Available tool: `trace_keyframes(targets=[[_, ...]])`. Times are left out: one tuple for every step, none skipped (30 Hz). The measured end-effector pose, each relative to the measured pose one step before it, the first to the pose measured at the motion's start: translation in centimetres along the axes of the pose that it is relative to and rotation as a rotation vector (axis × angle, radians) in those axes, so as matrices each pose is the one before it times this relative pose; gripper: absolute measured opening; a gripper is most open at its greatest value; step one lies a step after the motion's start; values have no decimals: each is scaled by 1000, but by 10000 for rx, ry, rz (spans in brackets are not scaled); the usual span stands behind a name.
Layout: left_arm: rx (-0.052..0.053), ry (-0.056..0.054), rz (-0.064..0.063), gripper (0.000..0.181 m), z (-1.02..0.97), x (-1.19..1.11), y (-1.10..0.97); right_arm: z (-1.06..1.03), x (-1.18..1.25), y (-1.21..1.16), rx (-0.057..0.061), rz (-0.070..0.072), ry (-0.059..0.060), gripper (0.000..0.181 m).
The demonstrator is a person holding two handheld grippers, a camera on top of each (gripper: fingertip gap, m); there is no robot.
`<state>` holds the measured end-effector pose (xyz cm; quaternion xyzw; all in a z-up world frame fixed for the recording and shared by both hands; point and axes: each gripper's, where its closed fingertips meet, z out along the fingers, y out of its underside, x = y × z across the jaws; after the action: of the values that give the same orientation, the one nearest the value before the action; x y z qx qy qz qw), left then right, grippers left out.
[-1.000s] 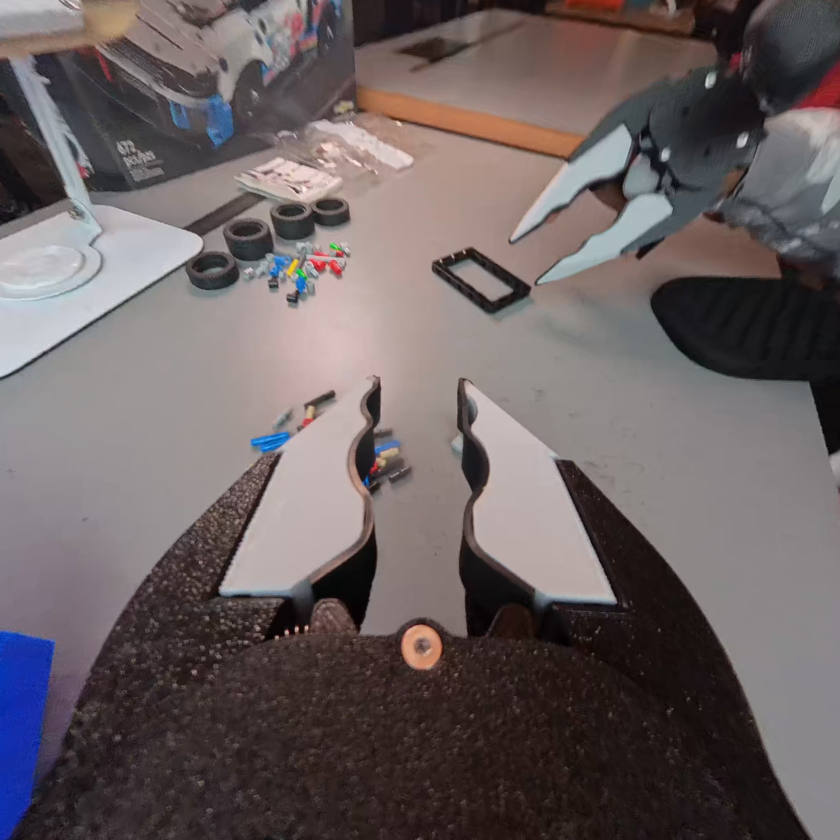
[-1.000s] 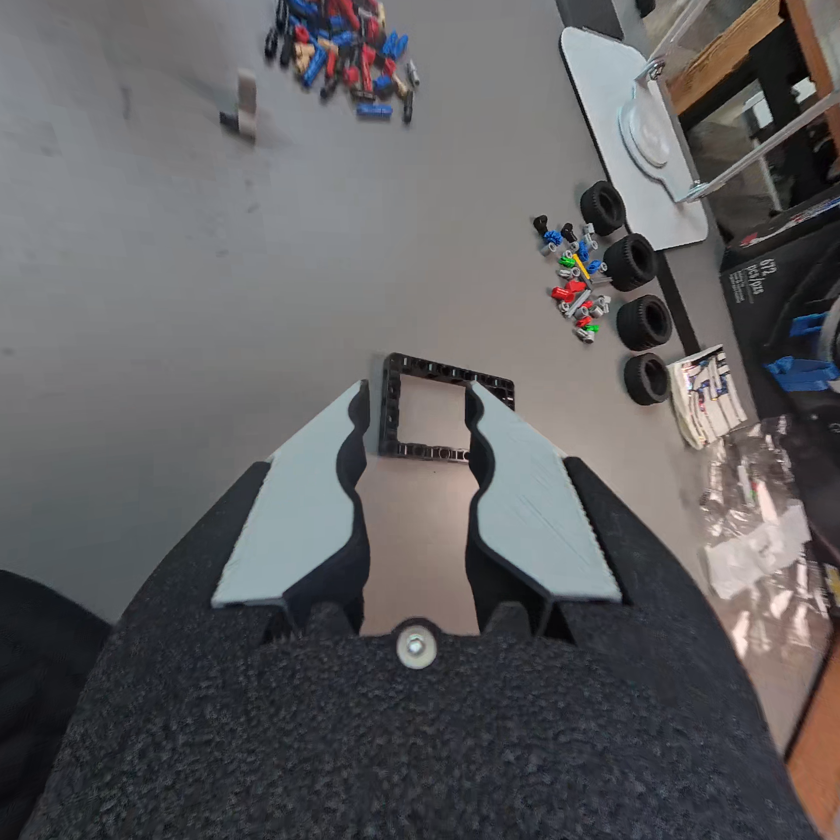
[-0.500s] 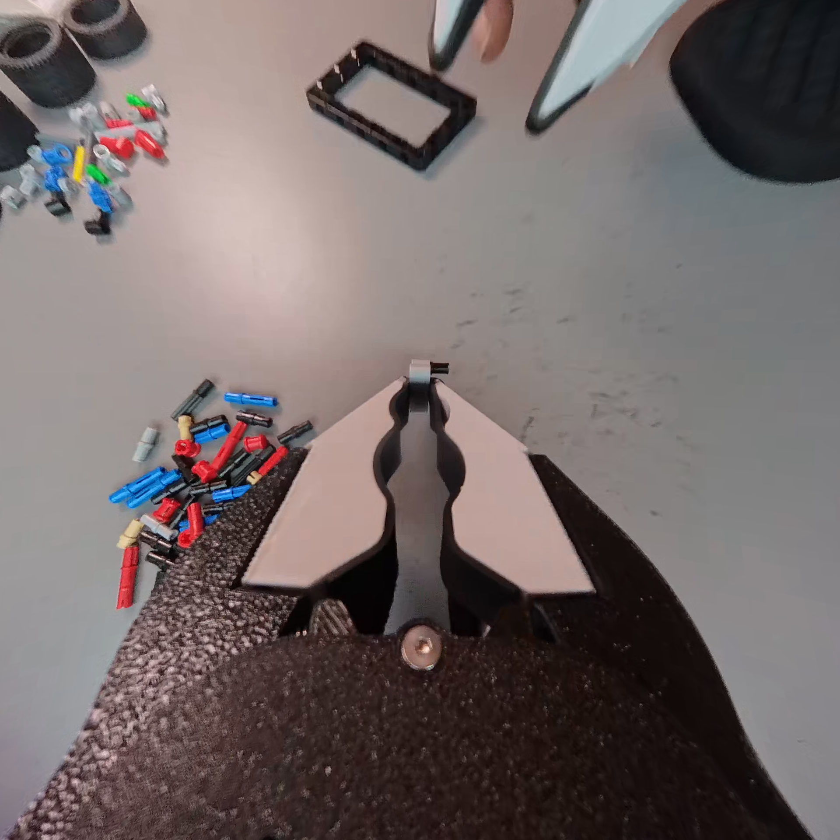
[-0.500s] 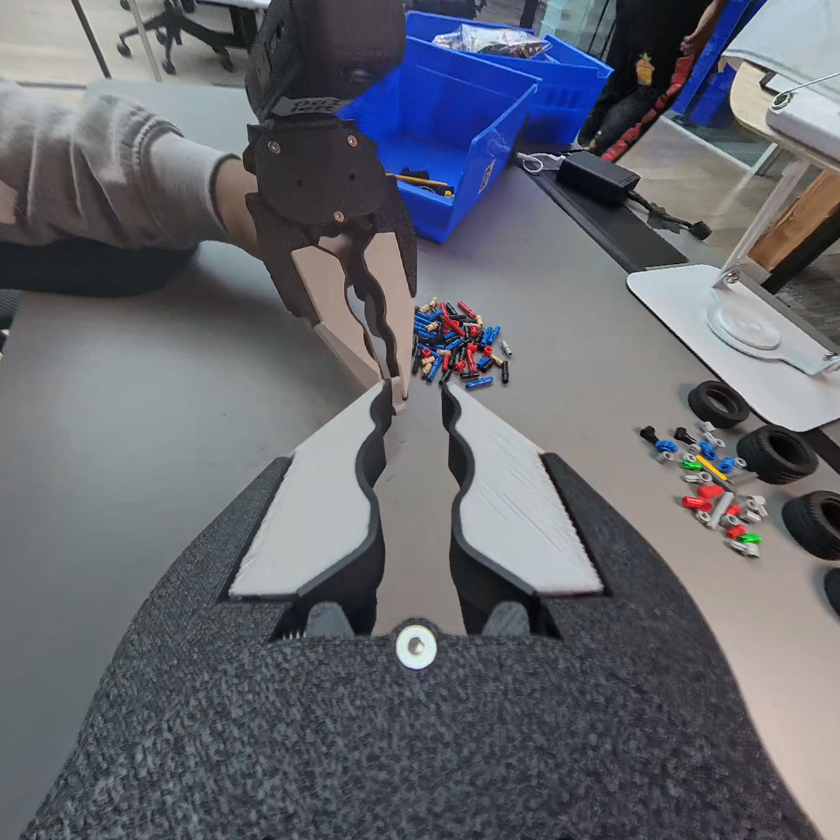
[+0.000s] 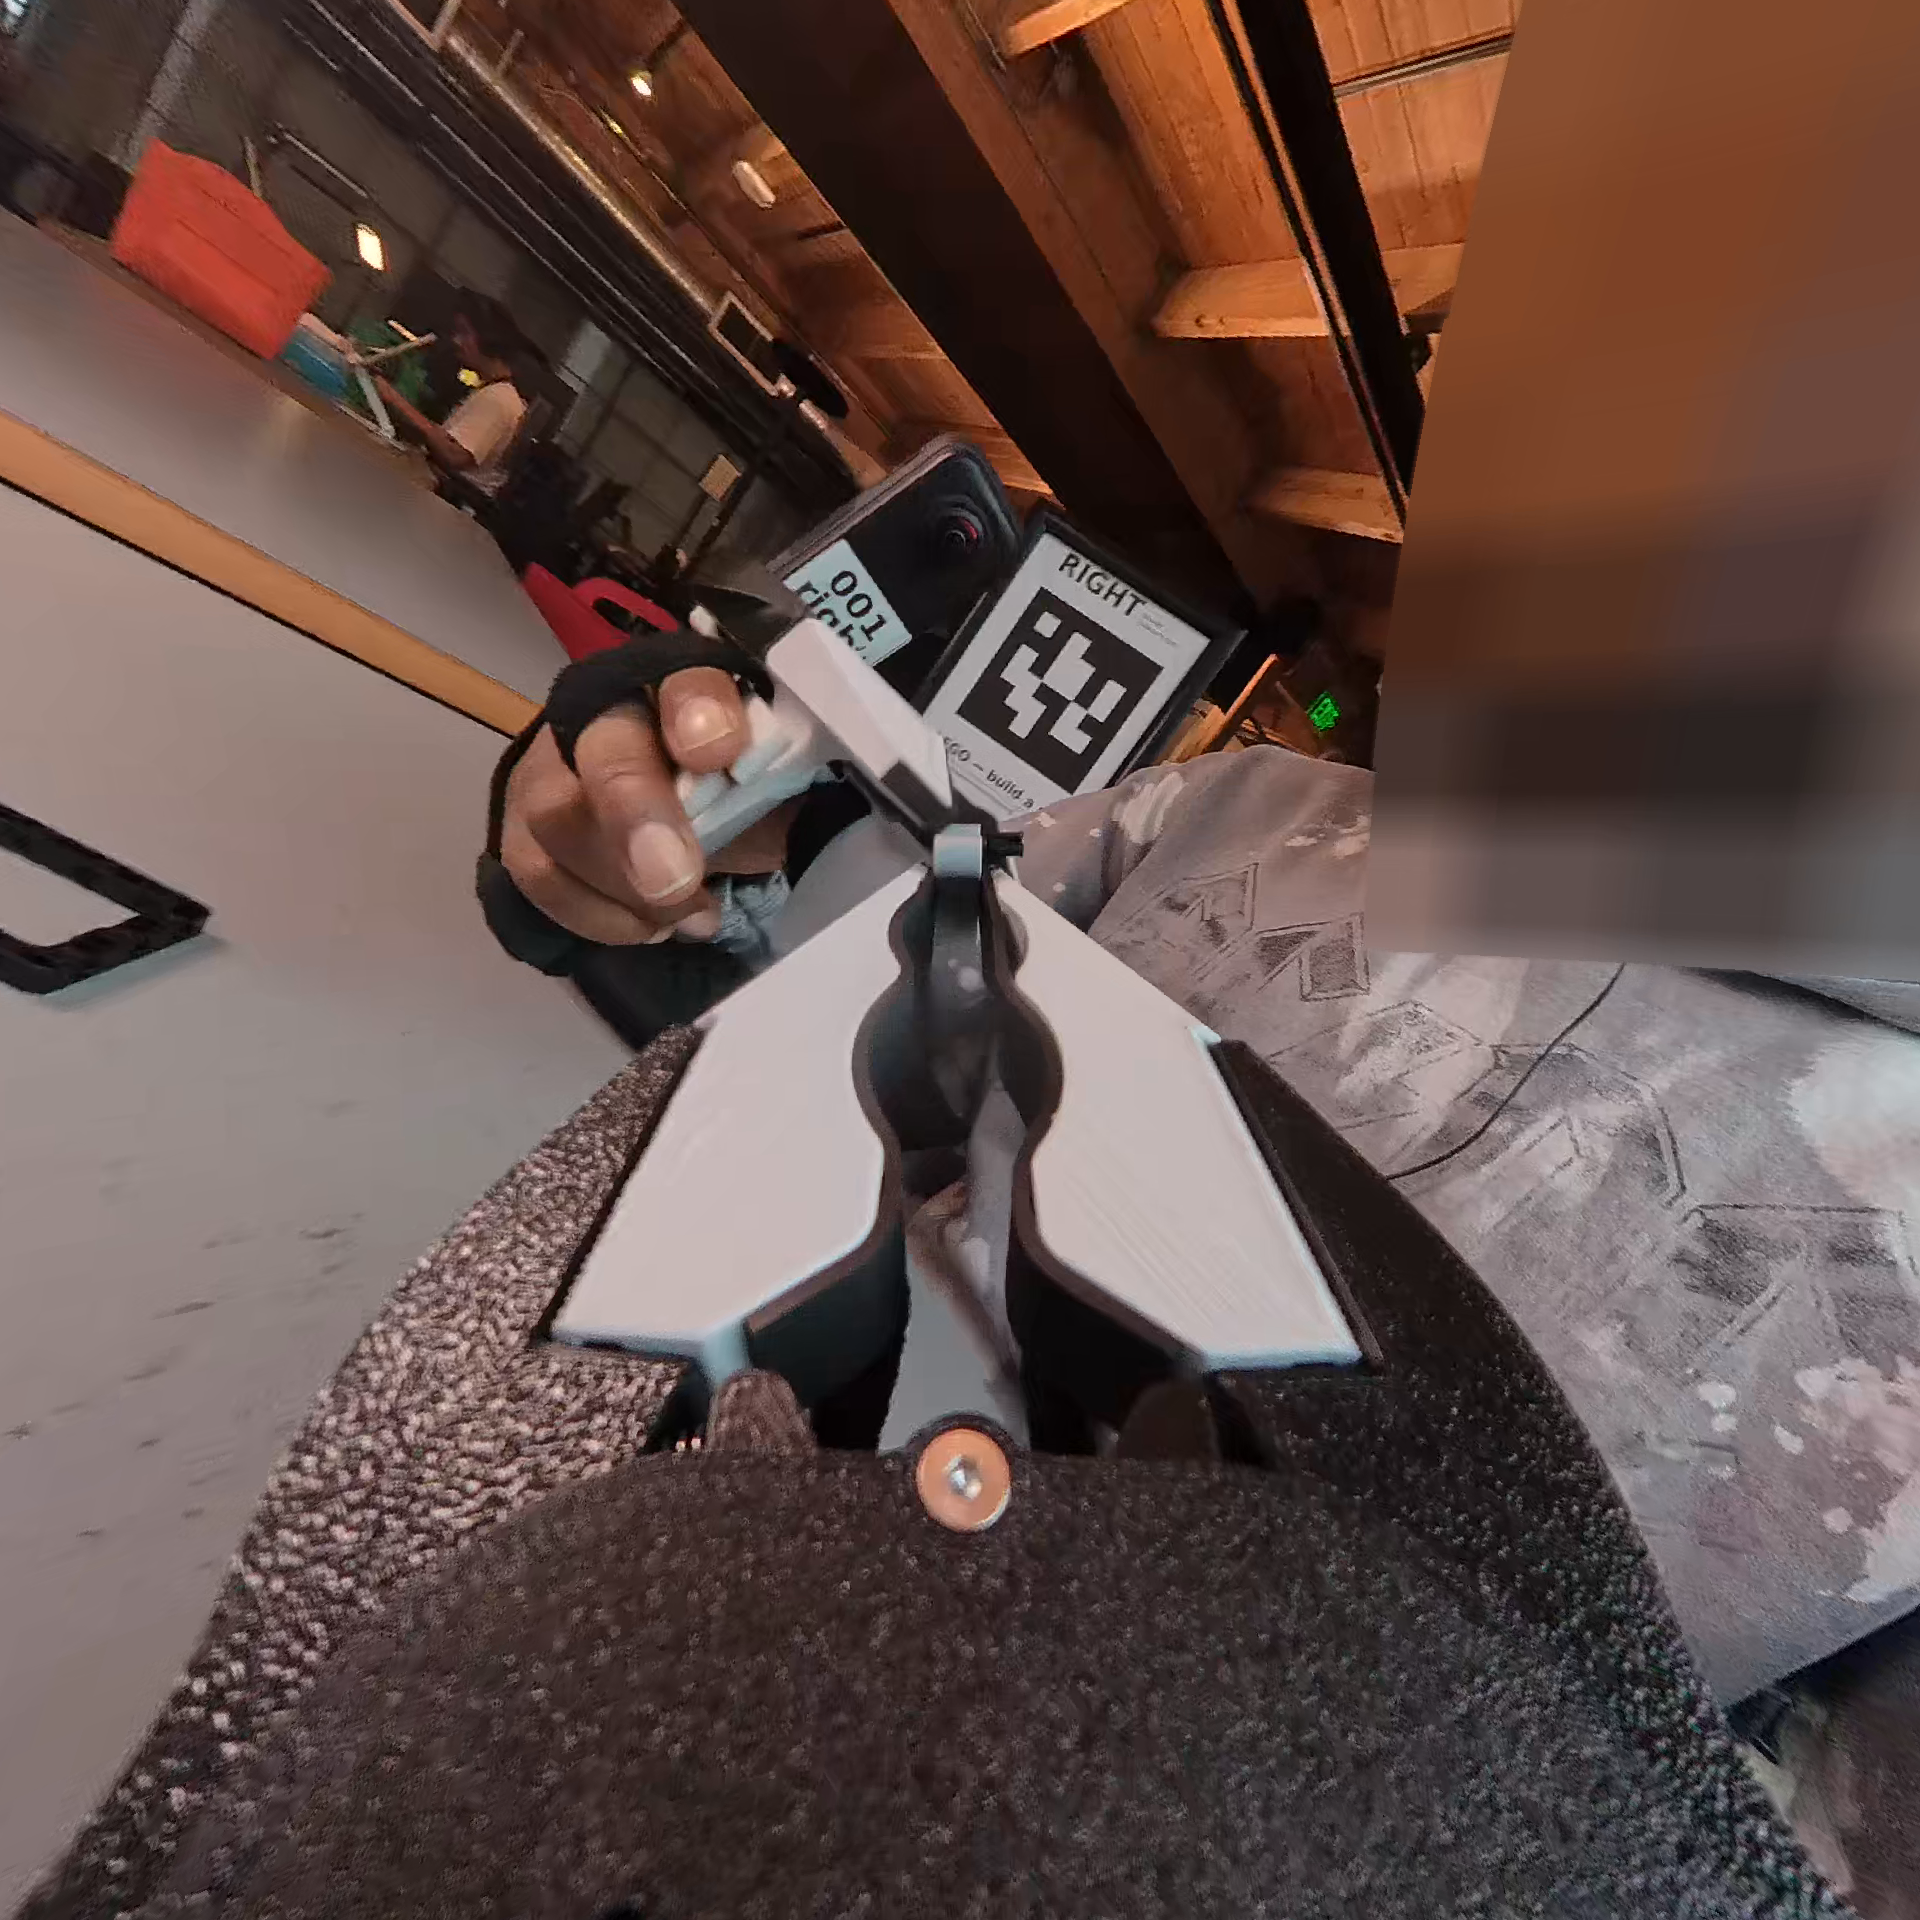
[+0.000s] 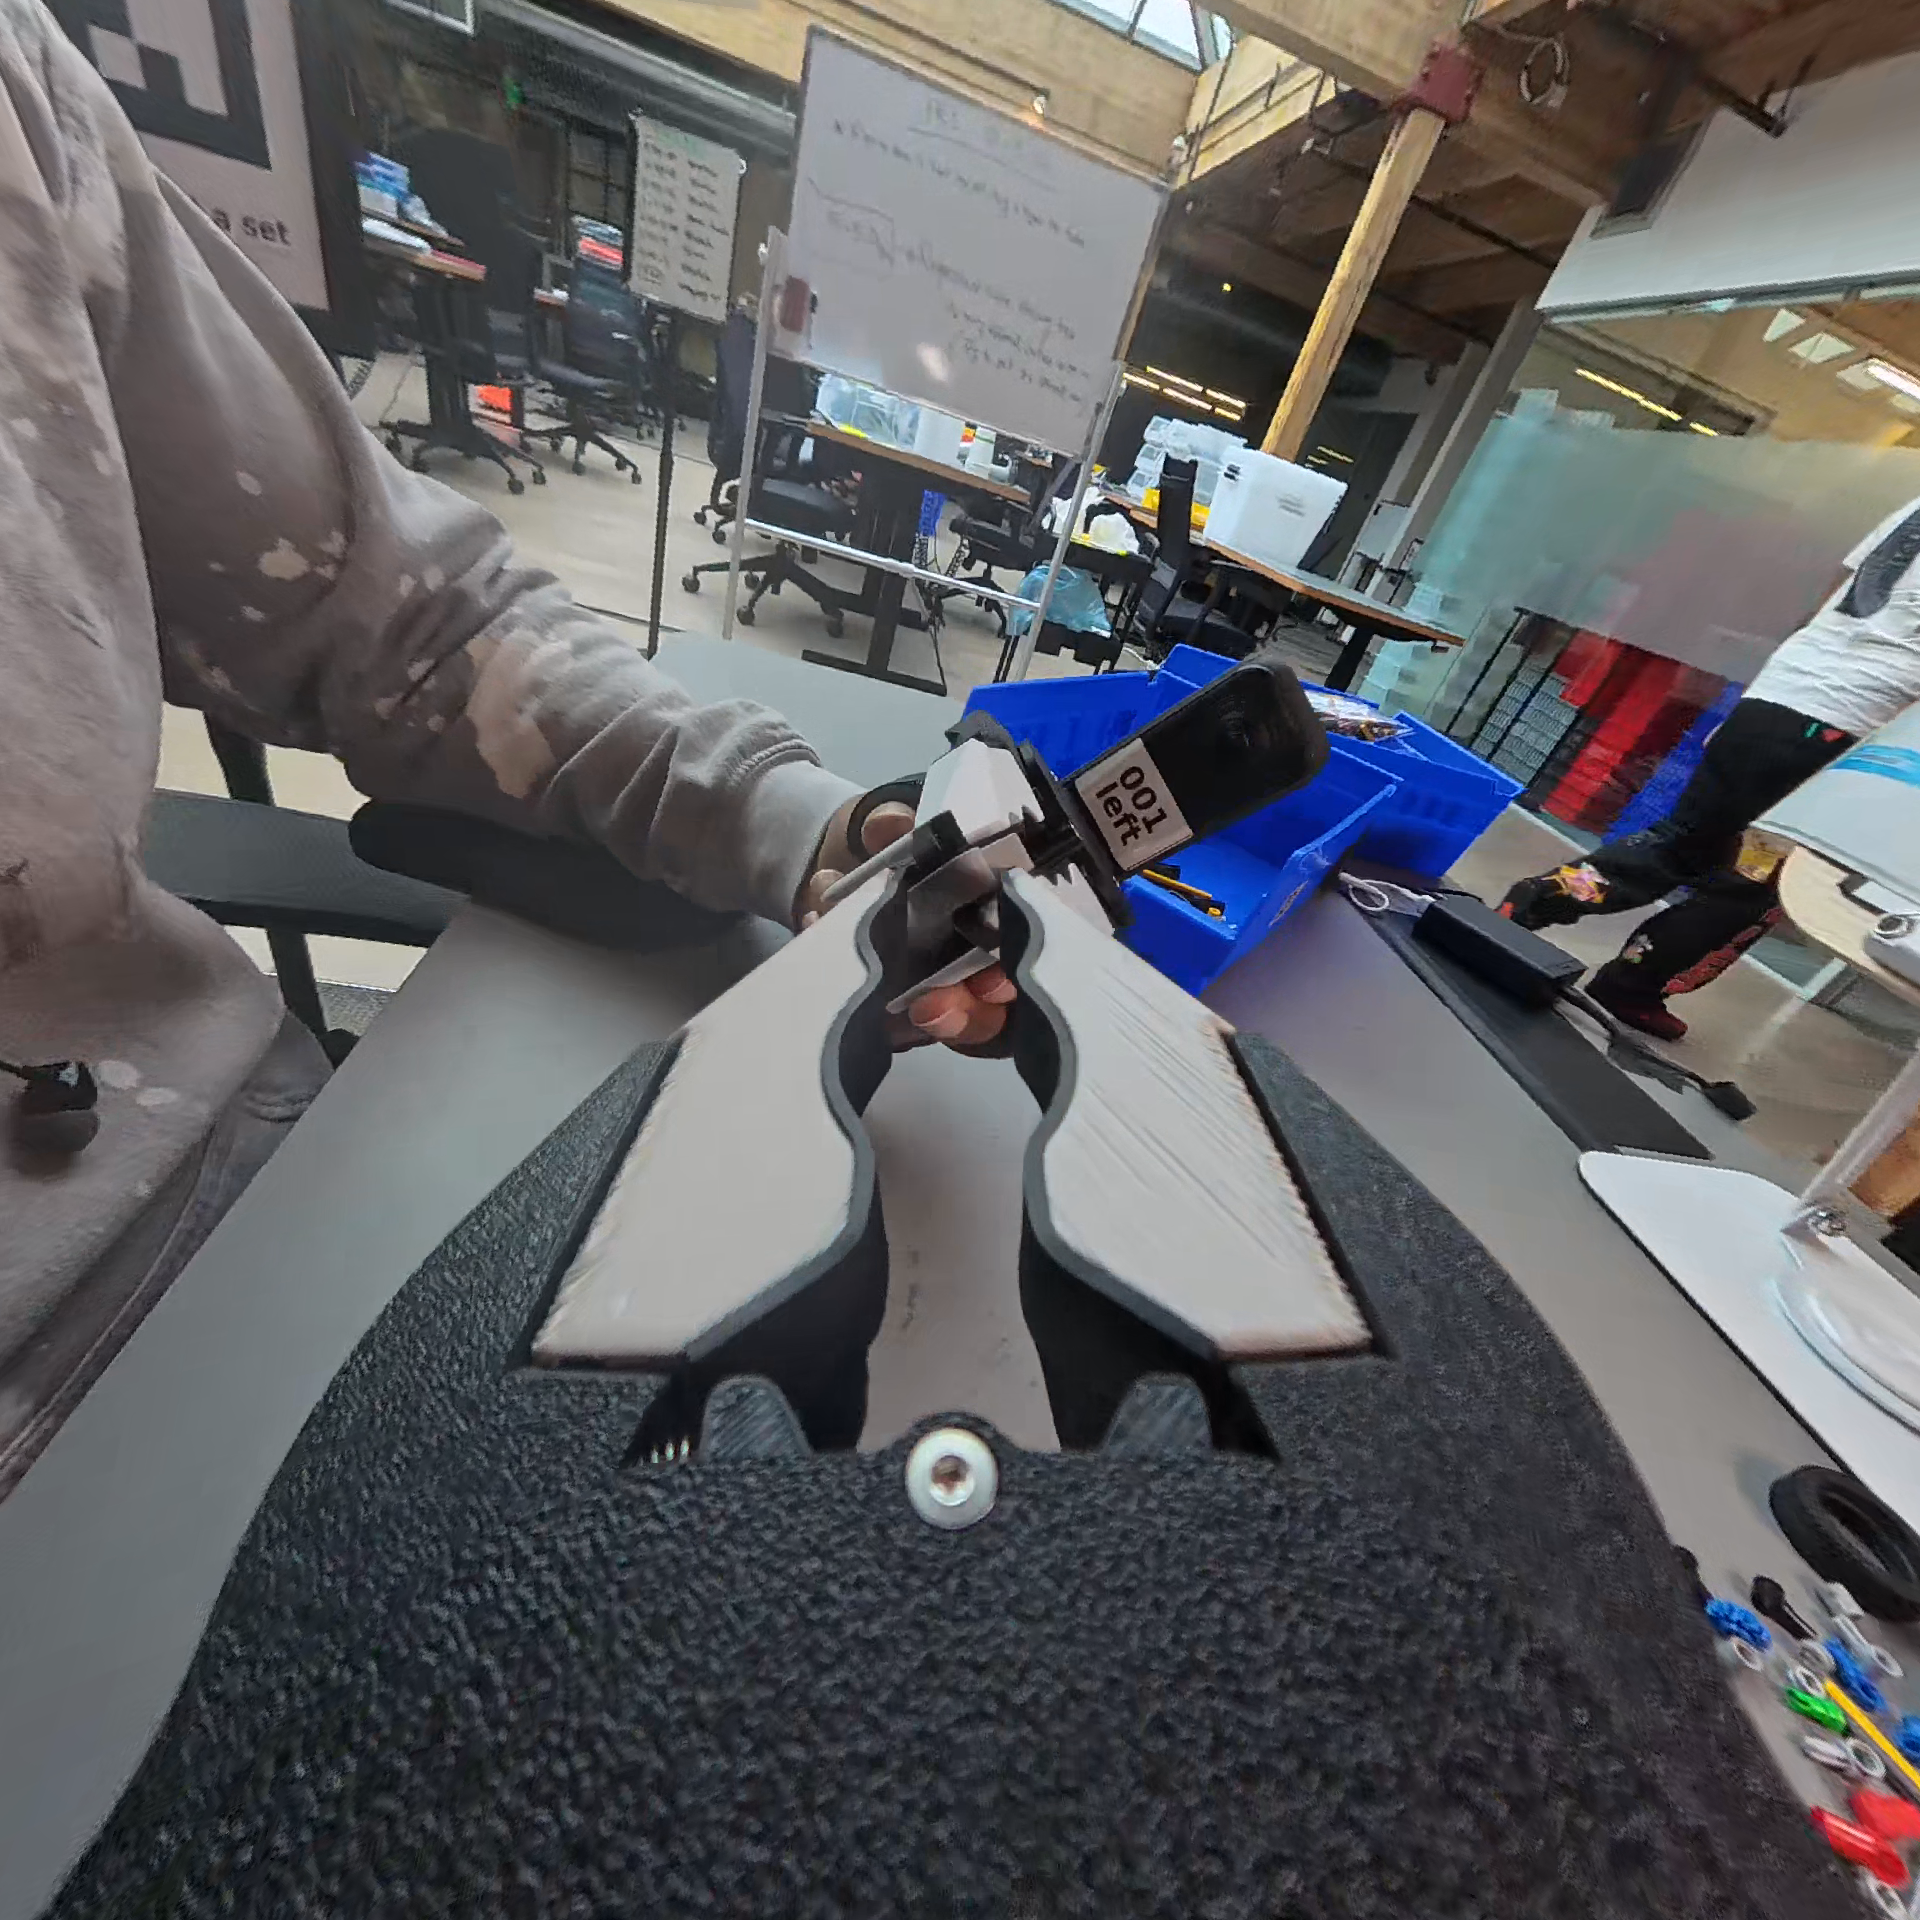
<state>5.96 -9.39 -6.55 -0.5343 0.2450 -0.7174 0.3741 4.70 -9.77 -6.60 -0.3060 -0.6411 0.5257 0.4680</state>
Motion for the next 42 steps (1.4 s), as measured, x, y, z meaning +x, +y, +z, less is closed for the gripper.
trace_keyframes(targets=[[16, 293, -141, 7, 218, 354, 62, -75, -189, -300, 140, -117, -39, 15], [-25, 142, -110, 7, 170, 154, 102, -121, -139, -73, -22, 96, -105, 14], [-16, -67, -64, 7, 76, -132, 64, -181, 46, 111, -107, 84, -36, 13], [9, -272, -9, 8, -71, -396, -36, -208, 287, 244, -127, 44, 117, 13], [55, -472, 77, 10, -282, -648, -196, -221, 571, 235, -110, 174, 250, 12], [81, -675, 174, 17, -465, -882, -322, -232, 696, 341, -203, 236, 273, 12], [62, -865, 294, 23, -550, -1068, -364, -200, 822, 549, -340, 90, 371, 12], [-5, -938, 437, 25, -524, -1038, -298, -151, 1104, 781, -501, -217, 638, 12], [-106, -848, 512, 25, -412, -822, -157, -50, 949, 921, -581, -555, 645, 12], [-181, -738, 525, 24, -259, -607, -27, 87, 767, 904, -566, -650, 625, 11], [-200, -694, 514, 24, -98, -510, 51, 204, 447, 834, -532, -627, 490, 11], [-214, -667, 449, 23, 30, -520, 130, 285, 209, 588, -402, -564, 395, 11], [-203, -538, 362, 22, 141, -378, 181, 308, 261, 405, -331, -503, 466, 11], [-132, -318, 263, 21, 213, -115, 157, 307, -51, 215, -251, -571, 286, 11], [-91, -201, 126, 20, 253, -40, 158, 258, -95, 111, -215, -613, 253, 11], [-129, -179, 19, 20, 275, -139, 255, 216, -66, 2, -161, -584, 259, 11], [-110, -143, 0, 20, 229, -180, 246, 162, -174, -30, -141, -568, 145, 11], [5, -25, 16, 20, 142, -27, 104, 154, -149, 58, -174, -559, 128, 11], [32, 102, -22, 17, 93, 121, 25, 87, -61, -5, -97, -510, 176, 11], [-28, 74, -83, 14, 71, 27, 89, 34, -79, -47, -40, -391, 107, 11], [-13, 15, -89, 13, 26, -96, 70, -9, -33, 15, -41, -266, 70, 11], [60, 62, -93, 11, -6, -35, -9, -35, 27, -31, 23, -176, 64, 11], [61, 94, -119, 10, -18, 26, -23, -62, 28, -40, 38, -172, 42, 11], [56, 36, -113, 10, -24, -56, -28, -50, 34, 48, -22, -192, 65, 11], [87, 22, -105, 11, -53, -73, -106, -31, 65, 99, -48, -177, 91, 11], [75, 72, -139, 11, -58, -19, -112, -23, -6, 49, -9, -125, 52, 11], [47, 57, -140, 11, -41, -19, -84, -21, -101, -8, 2, -69, -14, 11], [37, 27, -77, 11, -22, -19, -66, 0, -6, -48, 4, -86, 39, 11], [0, -18, -35, 10, 14, -61, 1, -21, -47, -123, 44, -133, 21, 11], [-23, -50, -25, 10, 40, -86, 41, 11, -40, -44, -15, -126, 12, 11], [-30, -23, -19, 9, 50, -27, 72, 31, -6, -4, -37, -95, 36, 11], [-3, -20, -21, 8, 61, -4, 21, 32, -91, -29, -11, -81, -27, 10], [36, -42, -31, 7, 36, -41, -31, 18, -38, -5, -30, -96, 18, 10], [20, -5, -51, 6, 23, -24, -22, -20, 27, 14, -23, -148, 44, 10], [3, 48, -84, 5, 14, 32, 1, -41, 1, 10, -4, -117, 22, 10], [13, 67, -69, 4, 18, 67, -3, -49, 16, -40, 59, -4, 9, 10], [-27, 69, 36, 4, -8, 98, 74, -73, -82, -76, 137, 274, -111, 10], [-84, 77, 177, 4, -50, 148, 92, -112, -92, -133, 278, 748, -235, 11], [-111, 89, 283, 4, -110, 216, 51, -198, -5, -321, 470, 1147, -331, 11], [-121, 78, 361, 4, -153, 230, 25, -324, -111, -523, 591, 1343, -584, 16], [-122, 88, 345, 4, -153, 229, 26, -348, -210, -531, 536, 1389, -748, 30], [-73, 220, 210, 4, -144, 388, -27, -348, -230, -405, 386, 1209, -748, 38]])
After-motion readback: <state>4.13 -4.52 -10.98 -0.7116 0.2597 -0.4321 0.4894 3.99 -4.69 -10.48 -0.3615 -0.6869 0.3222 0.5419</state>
